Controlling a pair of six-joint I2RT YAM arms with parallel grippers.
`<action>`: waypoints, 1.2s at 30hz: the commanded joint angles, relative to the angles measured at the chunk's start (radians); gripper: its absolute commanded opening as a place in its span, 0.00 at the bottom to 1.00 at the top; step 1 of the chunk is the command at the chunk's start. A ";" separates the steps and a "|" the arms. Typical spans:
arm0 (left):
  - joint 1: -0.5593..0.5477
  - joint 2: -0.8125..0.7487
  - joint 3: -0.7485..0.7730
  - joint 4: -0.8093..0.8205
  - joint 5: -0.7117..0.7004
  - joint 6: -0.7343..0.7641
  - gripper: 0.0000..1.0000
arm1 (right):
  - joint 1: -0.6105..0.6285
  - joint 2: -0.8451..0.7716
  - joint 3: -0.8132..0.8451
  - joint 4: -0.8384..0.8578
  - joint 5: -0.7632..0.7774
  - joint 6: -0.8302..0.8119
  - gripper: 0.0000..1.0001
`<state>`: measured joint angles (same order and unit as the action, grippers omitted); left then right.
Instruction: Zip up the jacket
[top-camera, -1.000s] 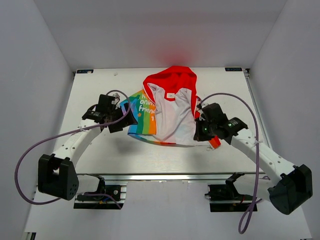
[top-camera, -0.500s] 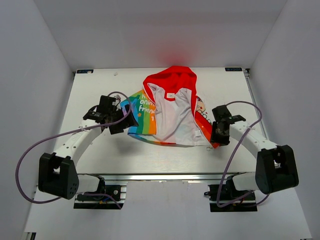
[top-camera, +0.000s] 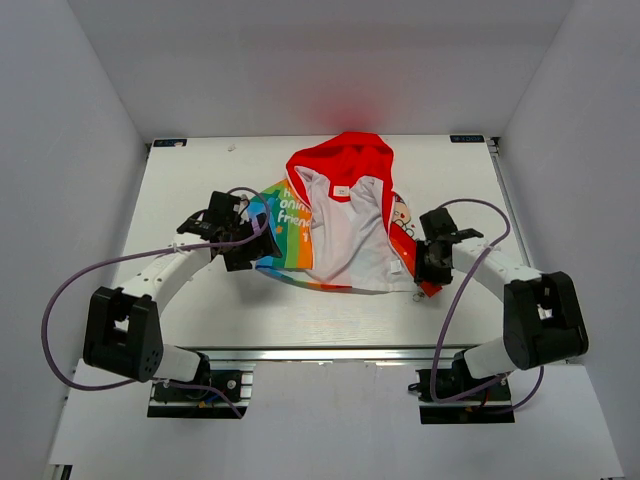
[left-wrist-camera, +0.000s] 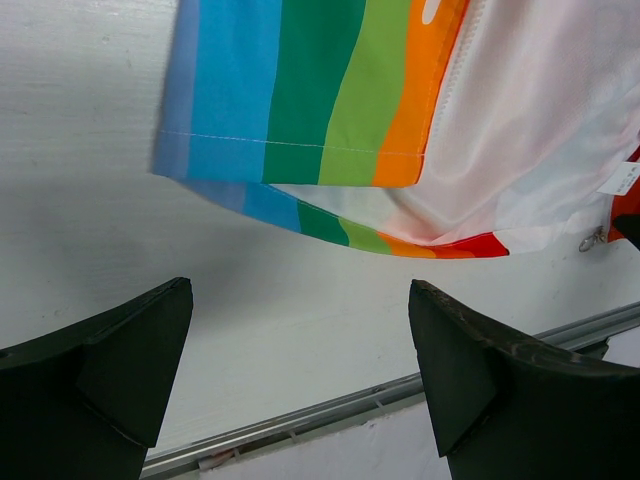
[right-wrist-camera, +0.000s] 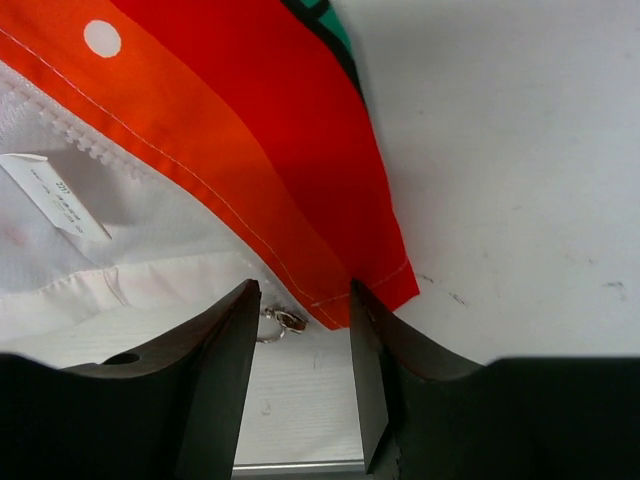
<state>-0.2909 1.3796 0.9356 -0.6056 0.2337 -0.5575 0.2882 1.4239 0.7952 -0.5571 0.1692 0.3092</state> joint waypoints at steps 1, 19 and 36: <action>-0.007 0.018 0.019 0.006 0.015 0.011 0.98 | -0.004 0.030 0.001 0.052 -0.054 -0.028 0.46; -0.010 0.026 0.012 0.018 0.003 0.016 0.98 | 0.214 0.035 -0.142 0.135 -0.346 0.066 0.39; -0.010 0.041 0.046 0.007 -0.030 0.019 0.98 | 0.404 -0.150 0.018 0.028 -0.071 0.156 0.50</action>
<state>-0.2970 1.4307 0.9527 -0.6056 0.2161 -0.5465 0.6895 1.3231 0.7521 -0.4782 -0.0029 0.4568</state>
